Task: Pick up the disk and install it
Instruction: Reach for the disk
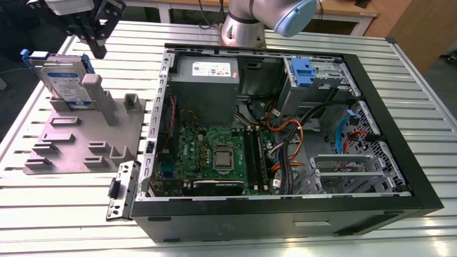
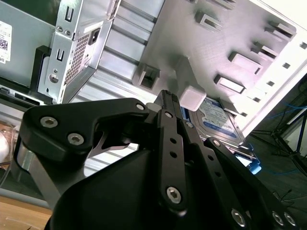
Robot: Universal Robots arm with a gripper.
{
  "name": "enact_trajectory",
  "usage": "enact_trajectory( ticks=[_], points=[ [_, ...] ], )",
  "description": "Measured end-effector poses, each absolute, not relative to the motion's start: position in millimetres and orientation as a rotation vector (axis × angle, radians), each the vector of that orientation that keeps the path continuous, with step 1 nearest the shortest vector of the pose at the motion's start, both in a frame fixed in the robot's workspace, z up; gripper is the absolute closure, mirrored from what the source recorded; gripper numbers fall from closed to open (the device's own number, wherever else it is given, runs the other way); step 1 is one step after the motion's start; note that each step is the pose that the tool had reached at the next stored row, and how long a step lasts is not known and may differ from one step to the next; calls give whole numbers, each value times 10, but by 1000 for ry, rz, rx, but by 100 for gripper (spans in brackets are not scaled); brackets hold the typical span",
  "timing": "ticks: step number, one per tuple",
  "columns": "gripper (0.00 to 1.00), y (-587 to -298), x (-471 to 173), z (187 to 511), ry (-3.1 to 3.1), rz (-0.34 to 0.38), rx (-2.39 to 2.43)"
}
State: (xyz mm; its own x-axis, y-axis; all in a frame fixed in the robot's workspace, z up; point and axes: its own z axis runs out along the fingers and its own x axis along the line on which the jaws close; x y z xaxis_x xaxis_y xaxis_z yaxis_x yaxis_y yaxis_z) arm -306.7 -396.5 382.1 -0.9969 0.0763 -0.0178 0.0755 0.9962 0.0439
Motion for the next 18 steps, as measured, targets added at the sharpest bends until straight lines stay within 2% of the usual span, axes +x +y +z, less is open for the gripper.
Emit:
enact_trajectory(
  ticks=[18],
  points=[
    [89,-3947,-3130,3817,3119,67,119]
  ],
)
